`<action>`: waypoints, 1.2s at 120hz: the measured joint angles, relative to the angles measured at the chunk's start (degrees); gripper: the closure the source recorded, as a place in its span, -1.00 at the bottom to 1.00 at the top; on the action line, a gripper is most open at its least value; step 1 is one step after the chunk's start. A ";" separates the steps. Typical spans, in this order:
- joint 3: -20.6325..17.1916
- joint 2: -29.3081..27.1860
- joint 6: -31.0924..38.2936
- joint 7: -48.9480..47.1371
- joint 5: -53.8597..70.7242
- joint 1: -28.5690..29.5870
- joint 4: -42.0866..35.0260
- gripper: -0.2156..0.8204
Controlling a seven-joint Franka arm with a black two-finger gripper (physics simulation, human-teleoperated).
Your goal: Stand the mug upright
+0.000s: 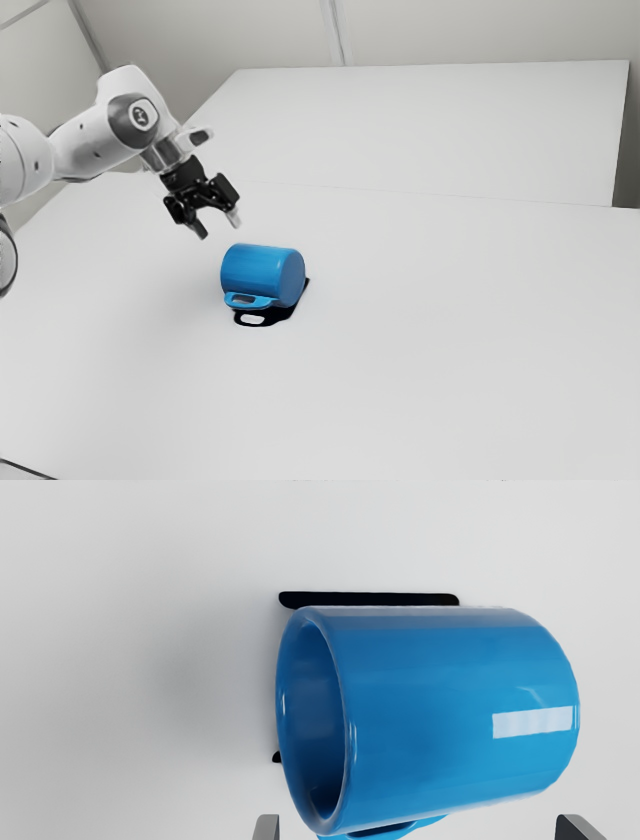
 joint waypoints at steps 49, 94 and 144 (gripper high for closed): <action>0.00 2.45 4.80 10.26 -13.86 3.46 -5.26 -0.58; 0.01 5.63 4.87 19.82 -27.85 5.91 -7.13 -0.58; -0.35 5.89 2.29 30.34 -41.30 6.58 -10.53 0.06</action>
